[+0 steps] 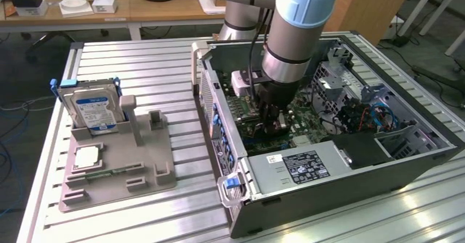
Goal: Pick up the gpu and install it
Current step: 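Insert the gpu into the slot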
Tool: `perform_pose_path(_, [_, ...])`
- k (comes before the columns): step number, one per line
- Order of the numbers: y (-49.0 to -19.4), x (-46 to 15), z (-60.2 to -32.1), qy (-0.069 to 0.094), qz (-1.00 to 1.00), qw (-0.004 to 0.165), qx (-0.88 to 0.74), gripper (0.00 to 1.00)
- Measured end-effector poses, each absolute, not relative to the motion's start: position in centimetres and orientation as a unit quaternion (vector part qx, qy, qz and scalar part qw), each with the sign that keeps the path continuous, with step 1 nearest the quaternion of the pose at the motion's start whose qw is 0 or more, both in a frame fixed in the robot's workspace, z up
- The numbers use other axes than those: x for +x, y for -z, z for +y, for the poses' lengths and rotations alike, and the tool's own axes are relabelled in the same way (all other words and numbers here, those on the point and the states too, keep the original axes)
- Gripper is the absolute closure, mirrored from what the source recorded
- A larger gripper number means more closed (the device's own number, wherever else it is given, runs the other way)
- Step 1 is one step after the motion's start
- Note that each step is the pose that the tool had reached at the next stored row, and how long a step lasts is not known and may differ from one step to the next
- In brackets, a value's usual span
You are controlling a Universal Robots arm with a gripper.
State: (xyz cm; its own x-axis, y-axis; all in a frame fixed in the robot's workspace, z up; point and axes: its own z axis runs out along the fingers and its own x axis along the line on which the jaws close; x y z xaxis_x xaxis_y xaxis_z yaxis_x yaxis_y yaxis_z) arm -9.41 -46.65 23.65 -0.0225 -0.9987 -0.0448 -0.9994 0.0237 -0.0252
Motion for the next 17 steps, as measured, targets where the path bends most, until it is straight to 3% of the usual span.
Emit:
perform_pose_path(1, [-23.7, -9.4, -46.7, -0.007, 0.715, 0.025, -0.699, 0.67])
perform_pose_path(17, [-26.1, -9.4, -46.7, -0.003, 0.715, 0.028, -0.699, 0.67])
